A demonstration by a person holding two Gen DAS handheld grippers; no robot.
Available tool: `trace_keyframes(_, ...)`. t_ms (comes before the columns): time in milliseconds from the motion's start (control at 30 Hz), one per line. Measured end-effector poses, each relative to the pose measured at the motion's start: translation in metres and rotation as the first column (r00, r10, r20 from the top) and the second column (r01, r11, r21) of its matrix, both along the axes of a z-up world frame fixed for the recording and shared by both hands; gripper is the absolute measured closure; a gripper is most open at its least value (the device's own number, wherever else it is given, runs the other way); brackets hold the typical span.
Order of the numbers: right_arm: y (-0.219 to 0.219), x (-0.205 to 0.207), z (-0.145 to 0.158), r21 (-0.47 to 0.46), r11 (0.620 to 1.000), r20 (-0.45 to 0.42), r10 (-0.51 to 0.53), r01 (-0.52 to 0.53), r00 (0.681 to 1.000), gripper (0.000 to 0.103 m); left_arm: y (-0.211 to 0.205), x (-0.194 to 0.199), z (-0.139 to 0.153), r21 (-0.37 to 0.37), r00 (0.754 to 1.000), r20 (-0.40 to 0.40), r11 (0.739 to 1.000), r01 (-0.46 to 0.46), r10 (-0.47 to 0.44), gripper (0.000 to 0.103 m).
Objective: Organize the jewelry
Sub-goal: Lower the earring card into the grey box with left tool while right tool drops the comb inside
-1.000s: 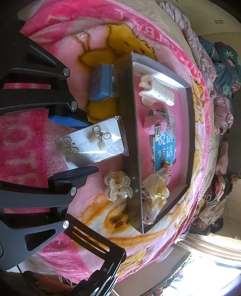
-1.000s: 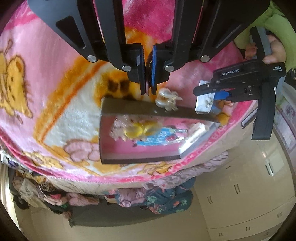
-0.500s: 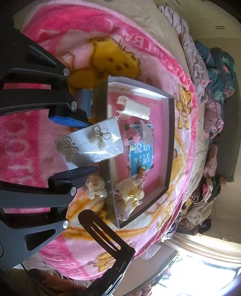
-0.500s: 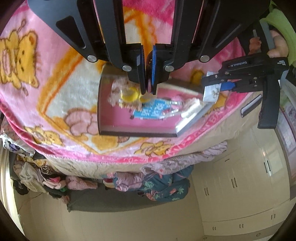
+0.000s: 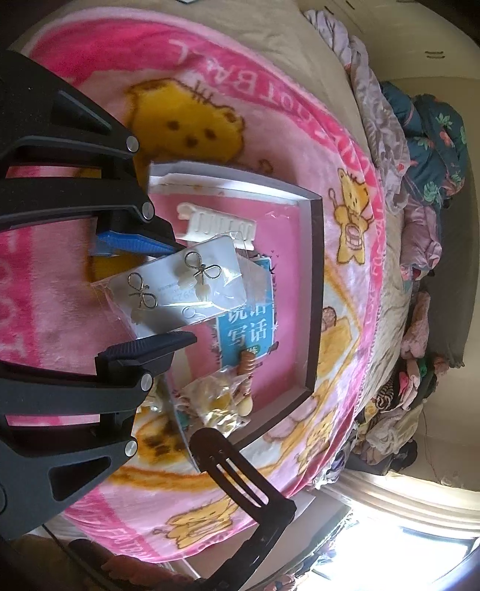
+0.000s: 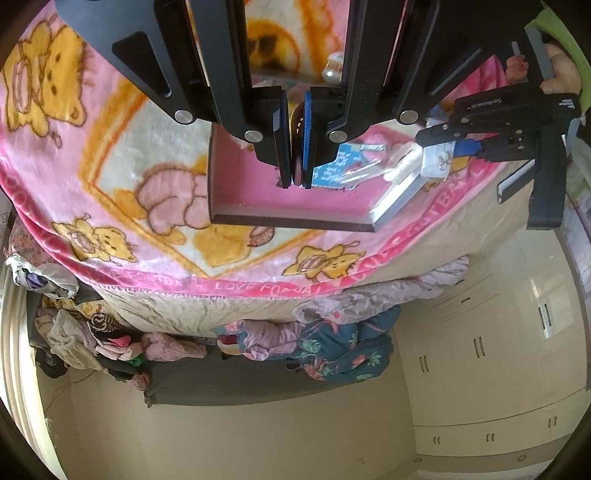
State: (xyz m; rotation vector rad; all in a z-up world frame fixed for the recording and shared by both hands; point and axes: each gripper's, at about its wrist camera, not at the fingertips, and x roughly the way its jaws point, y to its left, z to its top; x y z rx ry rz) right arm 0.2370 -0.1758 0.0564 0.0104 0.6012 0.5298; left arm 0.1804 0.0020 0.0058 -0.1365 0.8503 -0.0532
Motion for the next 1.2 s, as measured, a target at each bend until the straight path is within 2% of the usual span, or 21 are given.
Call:
trace_keyframes(533,-0.003,0.051,-0.014,0.006,0.996,-0.017,-0.088,0.088,0.996,0.097,-0.019,0.033,-0.005,-0.006,0.998,-0.016,0.999,0.054,-0.054,0.072)
trace_keyframes(833,-0.004,0.07,-0.025,0.007,0.992,-0.031,-0.122,0.122,0.992,0.097,-0.033,0.047,-0.019,-0.003,0.994,-0.043,0.995,0.1,-0.1,0.071)
trace_keyframes(1200,-0.008,0.09,-0.038,0.029,0.98,-0.049,-0.194,0.195,0.98,0.097,-0.034,0.056,-0.031,-0.004,0.993,-0.065,0.995,0.104,-0.104,0.07)
